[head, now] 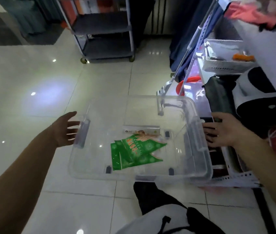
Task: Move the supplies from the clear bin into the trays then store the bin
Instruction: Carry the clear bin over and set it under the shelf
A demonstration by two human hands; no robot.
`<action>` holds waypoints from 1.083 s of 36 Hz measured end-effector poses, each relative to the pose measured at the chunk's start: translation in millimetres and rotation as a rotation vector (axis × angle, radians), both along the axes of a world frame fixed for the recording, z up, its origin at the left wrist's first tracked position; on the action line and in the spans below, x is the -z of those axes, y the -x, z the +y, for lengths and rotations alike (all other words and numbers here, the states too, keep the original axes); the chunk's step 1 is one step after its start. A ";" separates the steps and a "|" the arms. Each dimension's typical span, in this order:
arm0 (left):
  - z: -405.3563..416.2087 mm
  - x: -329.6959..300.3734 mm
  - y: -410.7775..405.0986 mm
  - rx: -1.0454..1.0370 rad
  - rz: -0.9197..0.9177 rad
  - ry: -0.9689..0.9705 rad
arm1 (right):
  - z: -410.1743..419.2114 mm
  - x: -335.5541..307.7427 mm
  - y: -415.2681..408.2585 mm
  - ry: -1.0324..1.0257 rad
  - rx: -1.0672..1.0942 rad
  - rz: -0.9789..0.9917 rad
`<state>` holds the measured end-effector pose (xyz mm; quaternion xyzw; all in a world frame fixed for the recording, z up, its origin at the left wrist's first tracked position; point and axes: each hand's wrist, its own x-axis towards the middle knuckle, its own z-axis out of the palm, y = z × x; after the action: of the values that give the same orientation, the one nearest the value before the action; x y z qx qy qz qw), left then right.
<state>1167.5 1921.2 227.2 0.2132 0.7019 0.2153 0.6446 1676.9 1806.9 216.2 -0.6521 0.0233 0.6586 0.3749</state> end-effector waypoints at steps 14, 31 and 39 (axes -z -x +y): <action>350.4 16.3 -103.2 0.365 0.018 0.034 | 166.2 20.0 -27.1 0.006 0.394 0.094; 665.9 206.6 -322.4 1.190 0.079 0.292 | 263.9 153.3 67.0 0.246 1.234 0.110; 709.2 287.8 -369.6 1.459 0.171 0.278 | 305.9 216.1 129.4 0.354 1.364 0.103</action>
<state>1537.1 2630.3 -60.7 0.5572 0.4507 -0.3750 0.5880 1547.5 2112.8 0.1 -0.5110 0.5513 0.2932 0.5908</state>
